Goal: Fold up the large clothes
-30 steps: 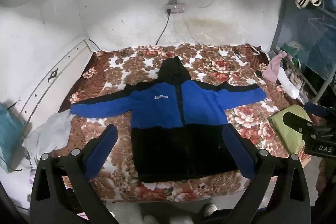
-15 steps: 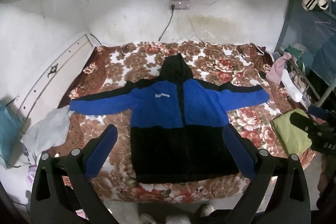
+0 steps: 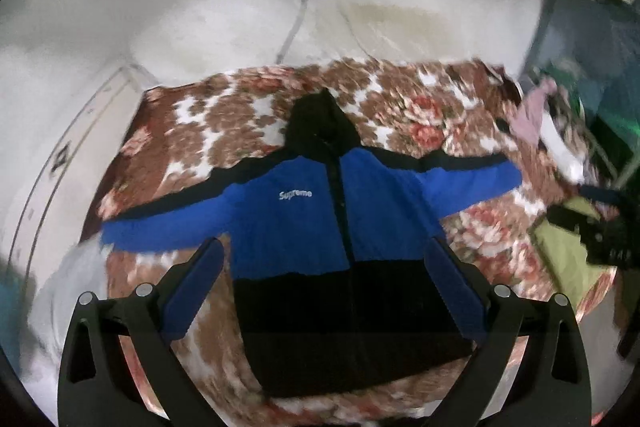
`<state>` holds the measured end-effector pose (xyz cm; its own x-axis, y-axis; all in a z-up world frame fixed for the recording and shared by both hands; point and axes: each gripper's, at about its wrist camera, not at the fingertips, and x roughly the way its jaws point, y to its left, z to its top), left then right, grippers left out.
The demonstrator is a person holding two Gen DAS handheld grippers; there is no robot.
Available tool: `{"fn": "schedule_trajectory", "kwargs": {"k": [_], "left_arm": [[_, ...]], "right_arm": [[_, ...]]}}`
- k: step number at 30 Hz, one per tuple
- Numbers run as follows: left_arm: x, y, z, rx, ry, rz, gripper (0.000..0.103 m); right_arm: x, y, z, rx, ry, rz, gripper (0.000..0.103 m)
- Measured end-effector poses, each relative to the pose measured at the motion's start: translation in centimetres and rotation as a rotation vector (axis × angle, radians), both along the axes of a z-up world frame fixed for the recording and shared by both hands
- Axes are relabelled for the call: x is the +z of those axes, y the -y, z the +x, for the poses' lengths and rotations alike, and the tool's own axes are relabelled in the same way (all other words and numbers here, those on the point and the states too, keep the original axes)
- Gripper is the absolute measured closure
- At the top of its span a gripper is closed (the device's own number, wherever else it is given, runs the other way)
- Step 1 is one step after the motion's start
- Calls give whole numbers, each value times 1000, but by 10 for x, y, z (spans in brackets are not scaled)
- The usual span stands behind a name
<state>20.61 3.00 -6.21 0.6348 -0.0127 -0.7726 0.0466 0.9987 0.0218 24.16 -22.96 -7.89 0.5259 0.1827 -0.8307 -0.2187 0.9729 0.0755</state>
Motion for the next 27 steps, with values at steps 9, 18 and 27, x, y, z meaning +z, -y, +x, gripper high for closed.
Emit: {"fn": "schedule_trajectory", "kwargs": {"k": [9, 18, 27], "left_arm": [[-76, -64, 175, -113, -84, -11, 5], [-180, -111, 340, -64, -153, -80, 5], [-263, -135, 476, -63, -151, -188, 5]], "right_arm": [[-68, -53, 156, -58, -66, 22, 5], [-160, -84, 339, 84, -132, -48, 5], [-272, -99, 507, 193, -184, -9, 5]]}}
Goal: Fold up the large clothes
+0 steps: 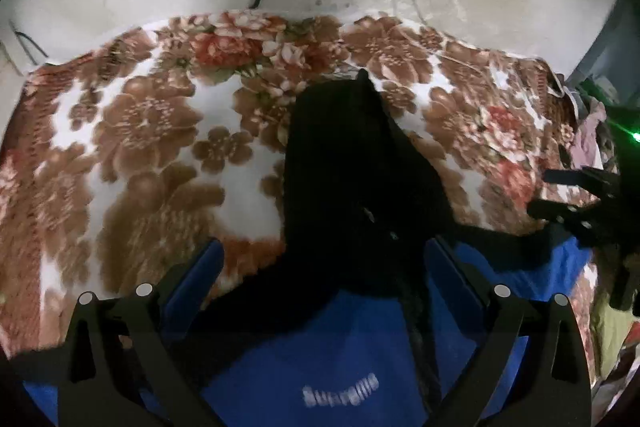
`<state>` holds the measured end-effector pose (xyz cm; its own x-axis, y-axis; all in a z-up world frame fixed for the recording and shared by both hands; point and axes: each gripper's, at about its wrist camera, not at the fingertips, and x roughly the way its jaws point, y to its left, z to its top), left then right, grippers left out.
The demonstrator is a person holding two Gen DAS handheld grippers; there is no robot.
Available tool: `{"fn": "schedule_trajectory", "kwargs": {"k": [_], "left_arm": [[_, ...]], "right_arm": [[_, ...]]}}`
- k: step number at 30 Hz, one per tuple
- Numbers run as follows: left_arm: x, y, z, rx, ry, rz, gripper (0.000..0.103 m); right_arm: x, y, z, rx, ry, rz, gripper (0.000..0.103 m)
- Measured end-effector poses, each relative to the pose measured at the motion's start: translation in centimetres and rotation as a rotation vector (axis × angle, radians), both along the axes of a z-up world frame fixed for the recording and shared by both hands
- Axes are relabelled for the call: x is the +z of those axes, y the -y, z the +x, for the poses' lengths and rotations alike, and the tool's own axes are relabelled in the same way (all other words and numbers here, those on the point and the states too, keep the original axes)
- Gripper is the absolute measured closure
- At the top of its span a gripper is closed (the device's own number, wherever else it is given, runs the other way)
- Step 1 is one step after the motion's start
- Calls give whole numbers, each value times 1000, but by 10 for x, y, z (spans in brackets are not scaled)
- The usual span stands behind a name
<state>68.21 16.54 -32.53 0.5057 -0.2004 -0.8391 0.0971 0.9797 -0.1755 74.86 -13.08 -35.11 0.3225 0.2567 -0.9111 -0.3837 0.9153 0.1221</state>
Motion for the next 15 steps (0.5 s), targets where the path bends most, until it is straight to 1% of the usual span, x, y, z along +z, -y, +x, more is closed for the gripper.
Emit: {"fn": "schedule_trajectory", "kwargs": {"k": [2, 3, 5, 7, 10, 12, 13, 14, 15], "left_arm": [[-20, -5, 34, -8, 2, -1, 5], [-28, -7, 46, -11, 1, -6, 5], [-50, -11, 83, -16, 0, -46, 5], [-70, -13, 118, -33, -17, -77, 5], [-91, -11, 160, -61, -32, -107, 6], [-100, -10, 179, -72, -35, -129, 9], [-105, -7, 191, -82, -46, -123, 11], [-111, -5, 201, -81, -57, -101, 31], [-117, -4, 208, -91, -78, -98, 55]], "right_arm": [[-28, -6, 38, 11, 11, 8, 5], [-39, -10, 51, 14, 20, 3, 5], [-60, -18, 75, 15, 30, 13, 5], [-82, -24, 103, 24, 29, 54, 5], [-105, -35, 134, 38, 22, 85, 5], [-115, -42, 148, 40, 14, 98, 5], [-118, -45, 155, 37, 23, 104, 5], [-121, -48, 160, 42, 26, 107, 5], [-123, -49, 163, 51, 25, 114, 6]]}}
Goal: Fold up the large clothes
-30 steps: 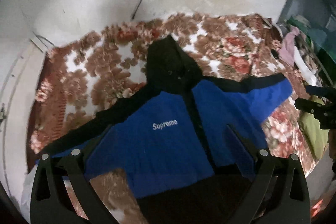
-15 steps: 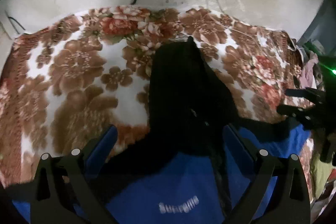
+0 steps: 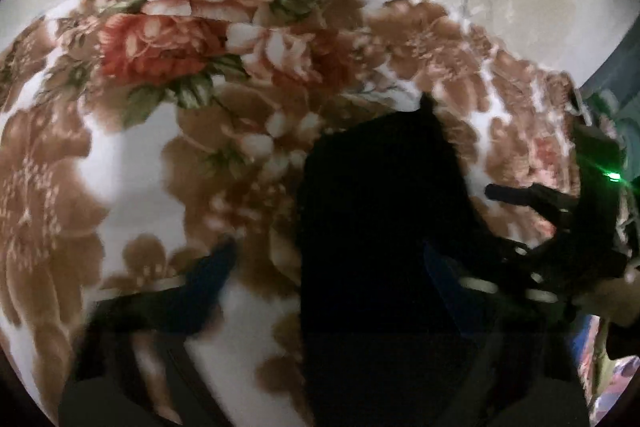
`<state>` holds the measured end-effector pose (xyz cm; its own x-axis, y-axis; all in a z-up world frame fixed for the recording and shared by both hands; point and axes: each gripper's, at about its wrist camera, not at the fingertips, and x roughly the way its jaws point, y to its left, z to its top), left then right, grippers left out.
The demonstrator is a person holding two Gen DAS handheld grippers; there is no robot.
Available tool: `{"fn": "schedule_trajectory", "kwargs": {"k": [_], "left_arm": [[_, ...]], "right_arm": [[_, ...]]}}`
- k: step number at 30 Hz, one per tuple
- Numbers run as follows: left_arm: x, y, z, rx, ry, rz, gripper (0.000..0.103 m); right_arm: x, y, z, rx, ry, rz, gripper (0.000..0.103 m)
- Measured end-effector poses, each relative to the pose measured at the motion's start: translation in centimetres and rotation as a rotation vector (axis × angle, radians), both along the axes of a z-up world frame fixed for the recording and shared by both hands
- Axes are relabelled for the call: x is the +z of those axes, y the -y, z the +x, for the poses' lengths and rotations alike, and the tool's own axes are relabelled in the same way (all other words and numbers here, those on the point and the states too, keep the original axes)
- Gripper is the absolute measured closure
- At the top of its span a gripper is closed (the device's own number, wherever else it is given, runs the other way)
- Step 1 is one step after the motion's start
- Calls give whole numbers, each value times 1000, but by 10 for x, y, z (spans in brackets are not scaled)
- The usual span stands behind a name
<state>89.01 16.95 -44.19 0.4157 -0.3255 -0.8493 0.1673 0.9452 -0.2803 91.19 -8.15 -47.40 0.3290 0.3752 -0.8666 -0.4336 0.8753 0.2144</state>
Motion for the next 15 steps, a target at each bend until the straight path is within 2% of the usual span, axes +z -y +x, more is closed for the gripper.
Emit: {"fn": "schedule_trajectory", "kwargs": {"k": [1, 2, 4, 5, 6, 7, 8, 9, 13, 15], "left_arm": [[-9, 4, 11, -14, -40, 4, 60], [-14, 7, 17, -28, -58, -4, 59], [-22, 15, 27, -55, -77, 3, 45], [-26, 17, 32, -60, -91, -1, 46], [-29, 19, 35, -70, -111, -34, 68], [-29, 20, 36, -81, -120, -56, 81], [-24, 24, 34, -88, -98, -34, 95], [-19, 26, 31, -98, -81, -22, 96], [16, 27, 12, -110, -11, -26, 96], [40, 20, -2, -94, 23, -77, 97]], "right_arm": [[-1, -1, 3, 4, 0, 6, 9], [-2, -2, 6, 2, 1, 22, 14], [-6, -2, 11, -11, -13, 52, 18], [-9, -3, 14, -14, -27, 63, 25], [-10, -7, 15, -1, -38, 66, 53], [-10, -11, 16, 5, -32, 47, 73], [-7, -14, 15, 7, -13, 20, 80], [-4, -16, 13, 16, -5, 19, 90], [28, -15, -7, 25, 88, -2, 94], [54, -13, -22, 28, 126, 34, 94]]}}
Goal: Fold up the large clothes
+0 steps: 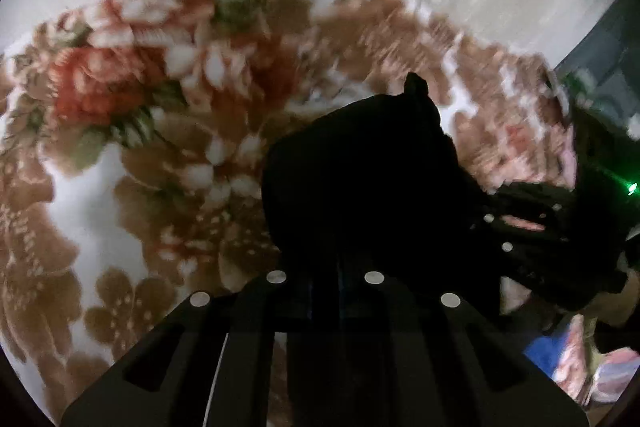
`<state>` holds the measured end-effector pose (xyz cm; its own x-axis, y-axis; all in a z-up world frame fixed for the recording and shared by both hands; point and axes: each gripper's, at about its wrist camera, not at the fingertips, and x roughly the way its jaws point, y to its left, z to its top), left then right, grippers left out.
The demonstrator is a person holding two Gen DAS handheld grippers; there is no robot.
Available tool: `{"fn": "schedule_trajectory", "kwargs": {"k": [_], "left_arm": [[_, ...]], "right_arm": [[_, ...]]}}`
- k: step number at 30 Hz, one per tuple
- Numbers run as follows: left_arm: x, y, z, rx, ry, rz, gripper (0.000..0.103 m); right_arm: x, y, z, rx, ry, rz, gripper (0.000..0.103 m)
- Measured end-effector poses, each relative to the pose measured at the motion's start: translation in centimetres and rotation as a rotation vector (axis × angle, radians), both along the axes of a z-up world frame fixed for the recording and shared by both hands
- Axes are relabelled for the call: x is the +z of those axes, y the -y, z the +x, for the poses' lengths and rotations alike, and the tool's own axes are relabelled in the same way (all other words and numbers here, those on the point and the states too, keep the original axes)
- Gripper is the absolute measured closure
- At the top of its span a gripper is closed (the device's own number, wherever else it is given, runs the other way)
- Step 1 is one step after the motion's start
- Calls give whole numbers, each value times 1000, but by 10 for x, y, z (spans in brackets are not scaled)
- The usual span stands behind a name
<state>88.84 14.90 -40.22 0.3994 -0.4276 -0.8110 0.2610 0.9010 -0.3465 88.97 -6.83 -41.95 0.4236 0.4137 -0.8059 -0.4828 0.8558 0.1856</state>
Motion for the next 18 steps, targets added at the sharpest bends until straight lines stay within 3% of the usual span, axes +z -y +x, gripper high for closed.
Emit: {"fn": "schedule_trajectory", "kwargs": {"k": [5, 10, 14, 18], "left_arm": [[49, -8, -48, 19, 55, -104, 97], [83, -3, -121, -12, 82, -167, 97], [91, 0, -180, -35, 82, -188, 97], [84, 9, -225, -32, 63, -192, 97]], "right_arm": [[58, 5, -45, 32, 36, 85, 94], [95, 7, -104, 88, 55, 88, 94], [108, 6, -159, 131, 86, 31, 94], [97, 10, -205, 140, 45, 2, 93]]}}
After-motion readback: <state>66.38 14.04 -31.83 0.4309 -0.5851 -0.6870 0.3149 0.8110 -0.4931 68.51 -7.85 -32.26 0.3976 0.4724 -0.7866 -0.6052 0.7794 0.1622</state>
